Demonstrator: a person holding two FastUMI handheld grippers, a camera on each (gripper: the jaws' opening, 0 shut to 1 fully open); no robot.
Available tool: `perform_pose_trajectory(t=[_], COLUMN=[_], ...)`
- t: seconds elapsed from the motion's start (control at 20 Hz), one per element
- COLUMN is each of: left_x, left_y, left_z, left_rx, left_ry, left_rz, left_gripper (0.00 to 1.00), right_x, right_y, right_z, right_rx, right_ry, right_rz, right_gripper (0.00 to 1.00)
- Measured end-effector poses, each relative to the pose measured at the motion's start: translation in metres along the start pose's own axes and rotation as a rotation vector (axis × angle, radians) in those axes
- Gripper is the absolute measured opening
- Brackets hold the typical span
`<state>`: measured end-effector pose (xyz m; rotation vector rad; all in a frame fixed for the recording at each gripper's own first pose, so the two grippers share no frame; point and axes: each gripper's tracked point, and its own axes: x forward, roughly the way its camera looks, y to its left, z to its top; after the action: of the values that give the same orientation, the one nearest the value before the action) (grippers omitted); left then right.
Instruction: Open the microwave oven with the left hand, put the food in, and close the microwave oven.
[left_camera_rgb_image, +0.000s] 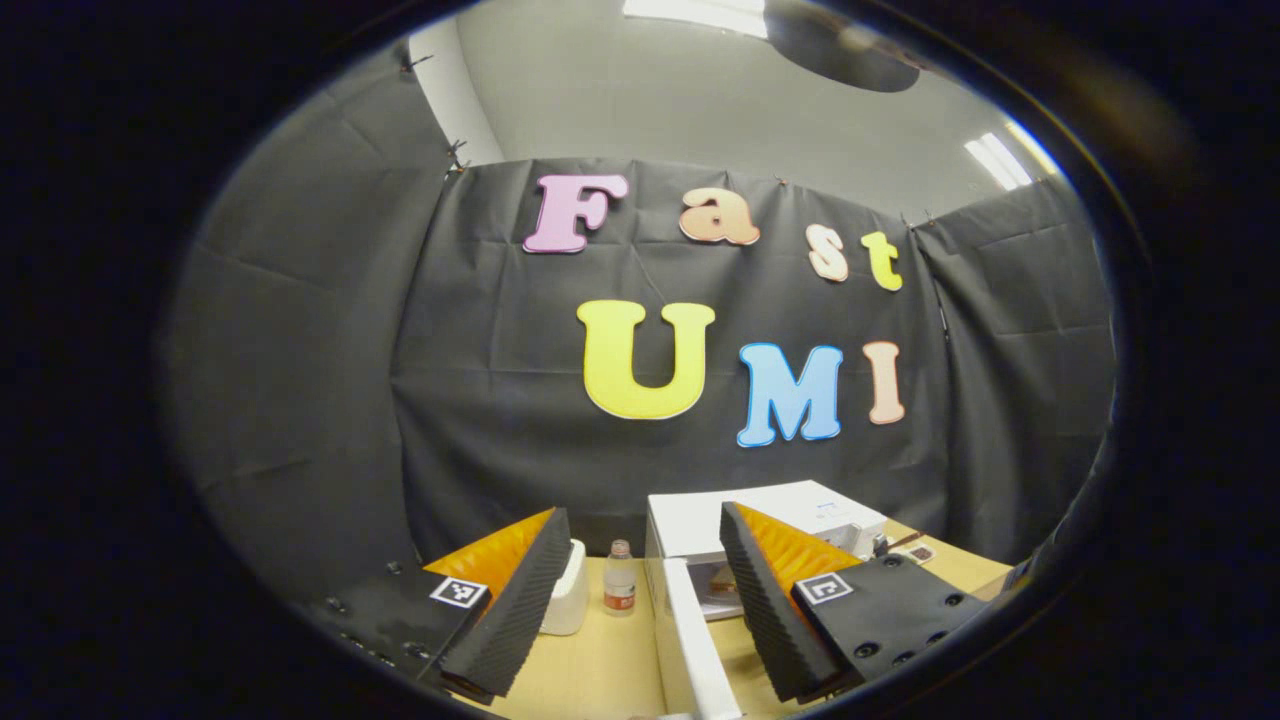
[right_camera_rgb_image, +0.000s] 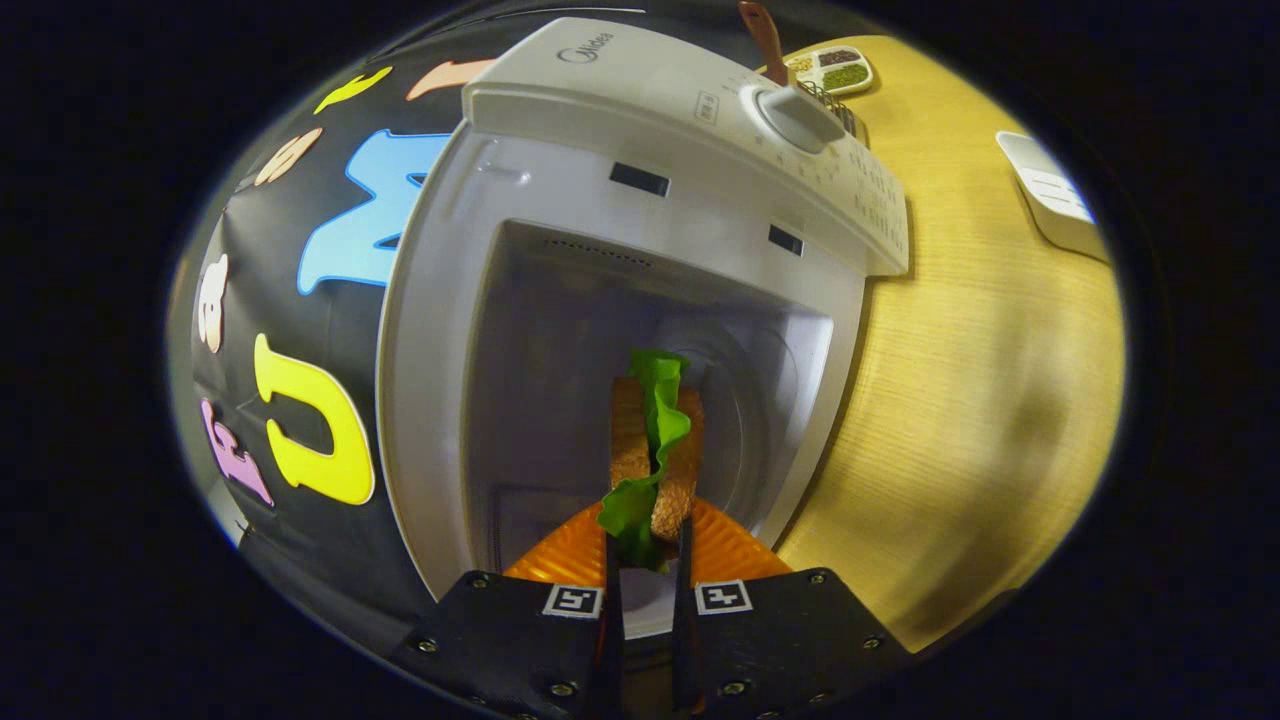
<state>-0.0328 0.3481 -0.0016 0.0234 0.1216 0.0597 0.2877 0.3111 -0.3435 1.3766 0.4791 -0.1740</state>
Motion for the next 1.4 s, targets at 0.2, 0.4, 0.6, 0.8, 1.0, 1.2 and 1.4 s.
perform_pose_trajectory(t=[0.2,0.4,0.6,0.8,1.0,1.2,1.4], left_x=[-0.001,-0.002,-0.003,-0.008,-0.005,0.001,0.006], left_y=[0.021,0.035,0.043,0.044,0.034,0.012,-0.022], left_z=[-0.007,-0.023,-0.025,-0.026,-0.022,-0.024,-0.019], left_rx=[-0.010,-0.027,-0.029,-0.027,-0.038,-0.017,-0.031], left_ry=[0.017,0.053,0.065,0.057,0.035,0.028,0.006], left_rz=[0.023,0.047,0.064,0.075,0.073,0.045,-0.010], left_gripper=[0.96,0.96,0.96,0.96,0.96,0.97,0.96], right_x=[0.023,0.045,0.061,0.061,0.051,0.017,-0.033], right_y=[-0.005,-0.006,-0.003,-0.012,-0.018,-0.013,-0.013], right_z=[0.000,-0.003,-0.003,-0.006,-0.013,-0.008,0.009], right_rx=[0.043,0.137,0.180,0.132,0.053,-0.131,-0.352], right_ry=[-0.045,-0.077,-0.101,-0.076,0.004,0.050,0.092], right_rz=[-0.025,-0.022,-0.029,-0.087,-0.139,-0.128,-0.106], right_gripper=[0.19,0.19,0.19,0.26,0.53,0.89,0.93])
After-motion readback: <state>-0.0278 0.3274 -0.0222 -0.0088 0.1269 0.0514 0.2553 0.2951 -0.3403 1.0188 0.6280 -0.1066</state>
